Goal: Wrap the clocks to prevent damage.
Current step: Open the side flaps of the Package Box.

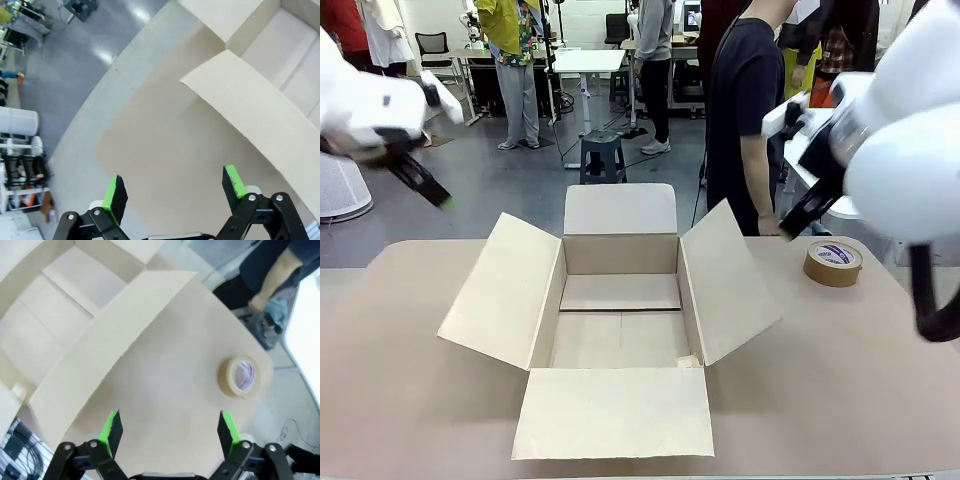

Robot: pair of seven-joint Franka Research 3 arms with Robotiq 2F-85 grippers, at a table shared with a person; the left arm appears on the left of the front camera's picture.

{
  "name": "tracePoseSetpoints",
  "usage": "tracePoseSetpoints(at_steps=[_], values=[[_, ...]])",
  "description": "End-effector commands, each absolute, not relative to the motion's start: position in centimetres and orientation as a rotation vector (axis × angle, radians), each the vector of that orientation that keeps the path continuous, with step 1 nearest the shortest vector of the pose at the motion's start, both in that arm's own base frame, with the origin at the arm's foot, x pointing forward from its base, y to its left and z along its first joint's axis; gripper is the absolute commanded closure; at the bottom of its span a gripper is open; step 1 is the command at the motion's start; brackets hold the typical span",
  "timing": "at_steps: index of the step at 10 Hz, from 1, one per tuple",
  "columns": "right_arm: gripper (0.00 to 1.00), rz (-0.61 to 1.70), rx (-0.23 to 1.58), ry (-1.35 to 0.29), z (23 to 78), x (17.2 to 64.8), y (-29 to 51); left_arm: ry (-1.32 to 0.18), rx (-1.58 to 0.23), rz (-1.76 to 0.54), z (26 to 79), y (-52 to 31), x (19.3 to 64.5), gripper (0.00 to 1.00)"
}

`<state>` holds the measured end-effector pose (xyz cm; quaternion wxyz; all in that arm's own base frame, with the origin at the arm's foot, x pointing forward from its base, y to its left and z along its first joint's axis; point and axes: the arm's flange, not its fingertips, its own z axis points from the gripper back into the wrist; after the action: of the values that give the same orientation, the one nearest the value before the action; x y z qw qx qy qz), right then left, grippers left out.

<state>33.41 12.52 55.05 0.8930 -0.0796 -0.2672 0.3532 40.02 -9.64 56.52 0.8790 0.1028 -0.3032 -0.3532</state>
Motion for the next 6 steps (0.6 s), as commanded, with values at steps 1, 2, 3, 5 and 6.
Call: tracePoseSetpoints(at_steps=[1, 2, 3, 5, 6], values=[[0.00, 0.730, -0.278, -0.508, 59.8, 31.0, 13.7, -0.627, 0.268, -0.773, 60.7, -11.0, 38.8, 0.00], [0.00, 0.691, -0.305, -0.473, 61.2, 30.3, 14.2, -0.622, 0.272, -0.768, 62.2, -11.4, 38.1, 0.00], [0.00, 0.734, -0.211, -0.541, 58.6, 31.3, 12.4, -0.593, 0.238, -0.756, 62.2, -12.3, 37.0, 0.00], [0.00, 0.734, -0.211, -0.541, 58.6, 31.3, 12.4, -0.642, 0.254, -0.760, 62.3, -10.6, 37.9, 0.00], [0.00, 0.734, -0.211, -0.541, 58.6, 31.3, 12.4, -0.642, 0.254, -0.760, 62.3, -10.6, 37.9, 0.00]])
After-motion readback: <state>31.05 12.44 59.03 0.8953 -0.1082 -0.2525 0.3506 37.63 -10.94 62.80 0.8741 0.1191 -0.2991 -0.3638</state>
